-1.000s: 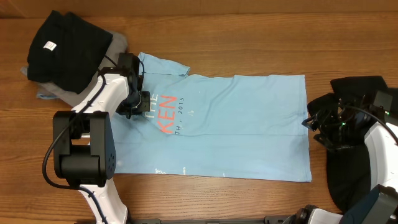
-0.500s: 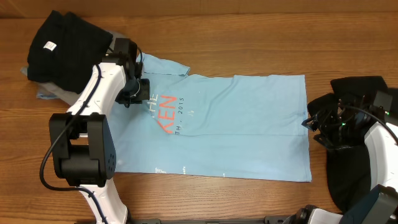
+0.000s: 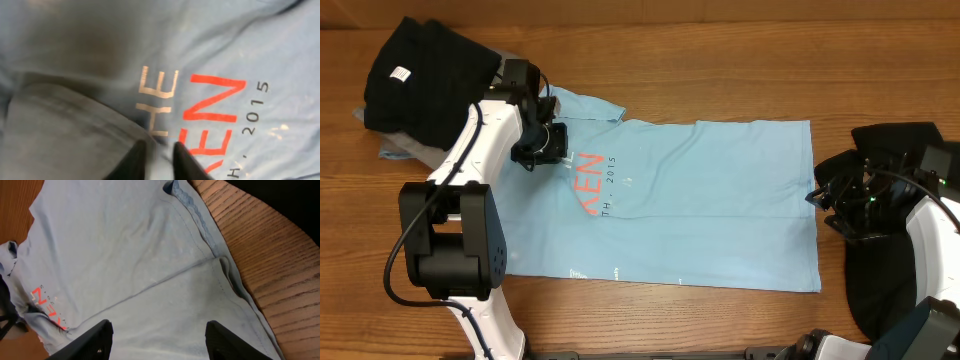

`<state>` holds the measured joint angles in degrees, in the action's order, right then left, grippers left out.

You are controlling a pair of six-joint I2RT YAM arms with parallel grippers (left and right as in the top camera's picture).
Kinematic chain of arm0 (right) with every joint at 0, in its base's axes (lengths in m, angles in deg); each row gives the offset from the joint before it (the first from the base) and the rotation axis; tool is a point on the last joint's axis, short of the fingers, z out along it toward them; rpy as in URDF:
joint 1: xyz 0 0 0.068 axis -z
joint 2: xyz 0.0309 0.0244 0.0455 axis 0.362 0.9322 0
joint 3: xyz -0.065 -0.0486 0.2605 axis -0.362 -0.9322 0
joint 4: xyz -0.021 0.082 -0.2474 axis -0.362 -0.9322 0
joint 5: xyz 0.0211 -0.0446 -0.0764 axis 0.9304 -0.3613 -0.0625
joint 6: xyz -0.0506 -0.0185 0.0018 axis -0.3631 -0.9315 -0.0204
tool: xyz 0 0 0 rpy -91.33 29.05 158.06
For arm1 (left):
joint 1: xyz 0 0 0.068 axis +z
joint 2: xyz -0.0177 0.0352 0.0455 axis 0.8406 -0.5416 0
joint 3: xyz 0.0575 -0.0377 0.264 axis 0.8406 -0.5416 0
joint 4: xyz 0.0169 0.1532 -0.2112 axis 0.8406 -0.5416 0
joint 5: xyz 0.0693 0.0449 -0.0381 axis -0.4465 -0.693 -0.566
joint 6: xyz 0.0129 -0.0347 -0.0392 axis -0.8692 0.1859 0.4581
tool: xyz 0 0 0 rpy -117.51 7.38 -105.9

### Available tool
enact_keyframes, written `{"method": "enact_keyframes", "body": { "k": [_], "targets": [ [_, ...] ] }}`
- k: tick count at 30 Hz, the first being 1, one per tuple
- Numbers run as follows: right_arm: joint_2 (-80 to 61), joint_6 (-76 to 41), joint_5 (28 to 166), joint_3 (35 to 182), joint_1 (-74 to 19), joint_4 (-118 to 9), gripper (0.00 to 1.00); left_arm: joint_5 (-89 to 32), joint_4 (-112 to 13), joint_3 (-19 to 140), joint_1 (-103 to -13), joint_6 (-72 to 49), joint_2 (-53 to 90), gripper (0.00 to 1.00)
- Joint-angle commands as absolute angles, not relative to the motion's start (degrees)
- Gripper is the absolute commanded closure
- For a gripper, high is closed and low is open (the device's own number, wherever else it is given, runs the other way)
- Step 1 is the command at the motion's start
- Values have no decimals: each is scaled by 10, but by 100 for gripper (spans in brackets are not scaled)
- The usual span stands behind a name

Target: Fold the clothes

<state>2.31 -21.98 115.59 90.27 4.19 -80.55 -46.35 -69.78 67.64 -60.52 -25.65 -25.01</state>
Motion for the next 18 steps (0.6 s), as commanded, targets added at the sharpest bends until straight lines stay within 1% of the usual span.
{"method": "enact_keyframes", "body": {
  "k": [1,2,4,6,8,12,15,16,18],
  "targets": [
    [23,-222,1159,914,39,-803,36,-447,-698,691,-609,-266,-243,48],
    [23,-222,1159,914,39,-803,36,-450,-695,691,-607,-266,-243,41],
    [23,-222,1159,914,39,-803,36,-467,-690,691,-602,-266,-243,34],
    [23,-222,1159,914,39,-803,36,-490,-693,691,-601,-268,-243,34],
    [23,-222,1159,914,39,-802,36,-520,-702,689,-601,-283,-243,36],
    [23,-222,1143,914,39,-803,36,-603,-708,672,-610,-295,-244,39],
    [23,-222,1140,914,39,-807,36,-660,-720,656,-607,-248,-244,37],
    [23,-222,1140,914,39,-807,36,-661,-721,652,-604,-236,-244,37],
    [23,-222,1140,914,39,-807,36,-654,-720,647,-594,-216,-244,38]
  ]
}}
